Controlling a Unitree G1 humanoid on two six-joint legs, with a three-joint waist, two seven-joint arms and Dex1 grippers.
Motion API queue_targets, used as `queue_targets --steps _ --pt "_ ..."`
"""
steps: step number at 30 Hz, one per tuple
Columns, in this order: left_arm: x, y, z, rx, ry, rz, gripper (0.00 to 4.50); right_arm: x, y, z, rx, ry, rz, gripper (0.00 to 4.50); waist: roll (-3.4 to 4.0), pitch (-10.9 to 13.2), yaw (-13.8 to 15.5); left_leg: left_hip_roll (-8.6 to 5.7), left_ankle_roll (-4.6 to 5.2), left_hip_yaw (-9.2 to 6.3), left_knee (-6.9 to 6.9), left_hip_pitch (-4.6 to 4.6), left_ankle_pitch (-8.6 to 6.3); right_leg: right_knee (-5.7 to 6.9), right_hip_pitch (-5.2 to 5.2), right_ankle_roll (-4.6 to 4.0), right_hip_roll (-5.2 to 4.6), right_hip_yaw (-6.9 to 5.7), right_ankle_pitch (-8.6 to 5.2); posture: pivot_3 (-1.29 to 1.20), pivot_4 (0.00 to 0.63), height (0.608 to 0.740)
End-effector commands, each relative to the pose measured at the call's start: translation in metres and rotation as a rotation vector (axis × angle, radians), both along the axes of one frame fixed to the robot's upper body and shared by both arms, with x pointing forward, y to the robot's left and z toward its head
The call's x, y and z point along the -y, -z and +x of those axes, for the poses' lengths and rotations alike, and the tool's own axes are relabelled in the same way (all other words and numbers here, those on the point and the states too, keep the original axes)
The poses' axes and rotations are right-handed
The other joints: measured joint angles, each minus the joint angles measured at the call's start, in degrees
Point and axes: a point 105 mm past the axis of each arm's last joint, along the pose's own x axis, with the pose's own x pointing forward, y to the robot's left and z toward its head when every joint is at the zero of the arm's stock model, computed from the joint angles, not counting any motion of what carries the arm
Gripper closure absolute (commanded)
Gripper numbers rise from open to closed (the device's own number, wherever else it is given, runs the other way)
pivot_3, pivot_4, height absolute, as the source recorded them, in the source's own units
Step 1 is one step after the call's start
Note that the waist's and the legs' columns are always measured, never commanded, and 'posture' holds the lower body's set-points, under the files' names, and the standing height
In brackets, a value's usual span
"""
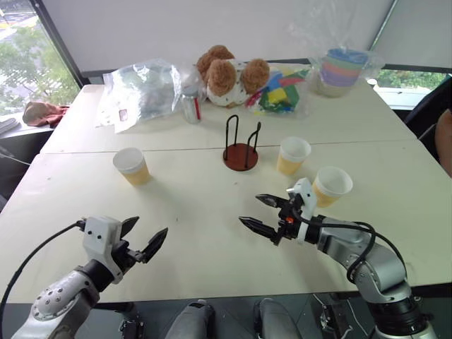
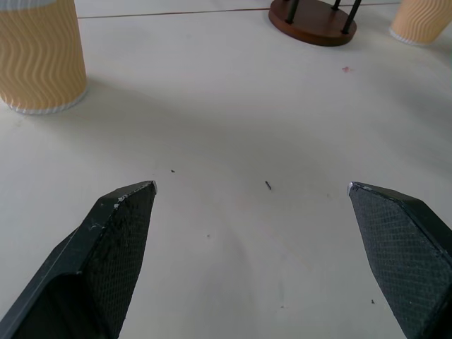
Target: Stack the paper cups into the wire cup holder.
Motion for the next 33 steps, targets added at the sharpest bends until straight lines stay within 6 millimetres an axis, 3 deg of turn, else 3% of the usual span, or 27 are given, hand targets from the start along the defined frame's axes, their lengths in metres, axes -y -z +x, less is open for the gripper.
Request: queue_targets --steps 1,14,26,33 --pt "0.0 -0.01 -0.001 0.043 0.003 -0.001 0.01 -0.006 -0.01 0.002 0.051 -0.007 0.011 0.0 0.0 0.0 0.0 0.0 0.0 0.0 0.0 0.0 0.0 0.0 0.0 0.0 0.0 0.0 0.0 0.0 0.15 0.74" --pt "-0.001 -0.015 0.006 0.068 -0.003 0.014 0.01 -0.012 -0.022 0.013 0.099 0.007 0.032 0.0 0.0 0.0 0.0 0.0 -0.03 0.0 0.0 0.01 0.02 0.0 -0.01 -0.01 0.01 0.01 0.01 0.0 0.15 0.74" --pt "-0.006 -0.07 0.014 0.12 0.173 0.09 0.01 -0.033 -0.051 0.045 0.168 0.117 0.024 0.0 0.02 0.0 -0.3 0.08 -0.43 0.0 -0.09 0.02 0.25 0.08 -0.13 -0.14 0.09 0.01 0.09 0.0 0.15 0.74" --pt "-0.014 -0.092 0.02 0.159 0.173 0.145 0.01 -0.036 -0.067 0.071 0.261 0.22 -0.095 0.0 0.03 0.0 -0.3 0.07 -0.55 0.03 -0.13 0.02 0.33 0.08 -0.16 -0.14 0.14 0.02 0.1 0.0 0.15 0.74"
